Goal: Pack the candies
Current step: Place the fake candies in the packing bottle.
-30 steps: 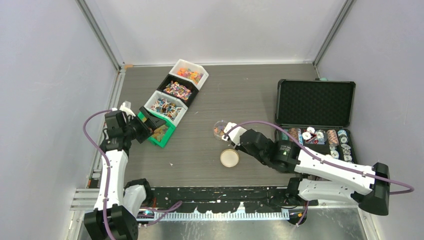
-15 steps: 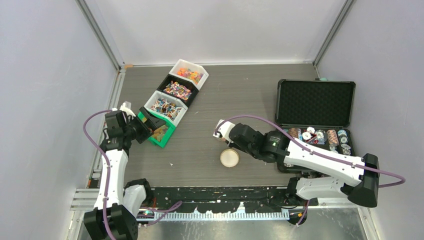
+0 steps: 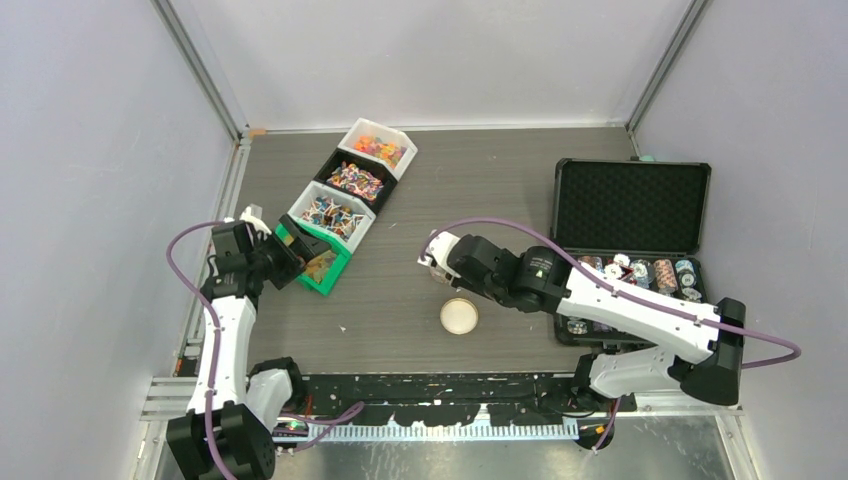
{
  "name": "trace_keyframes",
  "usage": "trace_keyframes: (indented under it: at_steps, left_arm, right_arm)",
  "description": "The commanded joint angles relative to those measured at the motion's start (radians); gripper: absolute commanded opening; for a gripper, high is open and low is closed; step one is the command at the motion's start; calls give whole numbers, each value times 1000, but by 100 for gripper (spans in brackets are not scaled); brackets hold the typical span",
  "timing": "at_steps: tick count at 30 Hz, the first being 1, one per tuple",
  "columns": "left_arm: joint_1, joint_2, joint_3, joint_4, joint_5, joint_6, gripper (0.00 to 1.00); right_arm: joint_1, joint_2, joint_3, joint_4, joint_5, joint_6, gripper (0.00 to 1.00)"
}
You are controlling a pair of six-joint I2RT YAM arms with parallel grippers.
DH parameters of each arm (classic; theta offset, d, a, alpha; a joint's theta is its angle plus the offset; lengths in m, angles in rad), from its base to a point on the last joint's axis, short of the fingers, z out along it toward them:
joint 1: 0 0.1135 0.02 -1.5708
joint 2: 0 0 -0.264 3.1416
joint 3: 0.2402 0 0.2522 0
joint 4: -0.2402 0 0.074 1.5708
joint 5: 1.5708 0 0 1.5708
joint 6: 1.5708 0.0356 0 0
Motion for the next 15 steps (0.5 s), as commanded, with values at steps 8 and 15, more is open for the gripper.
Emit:
trace_keyframes:
  at_steps: [8,15]
  left_arm:
    - [-3,3,46,-48,-162,-67,98]
    - [-2,65,103,-120,-384,-246,84]
  right_arm:
    - [-2,82,202,-6,-33,54,0]
    - [-37,249,463,-54,-101,52,1]
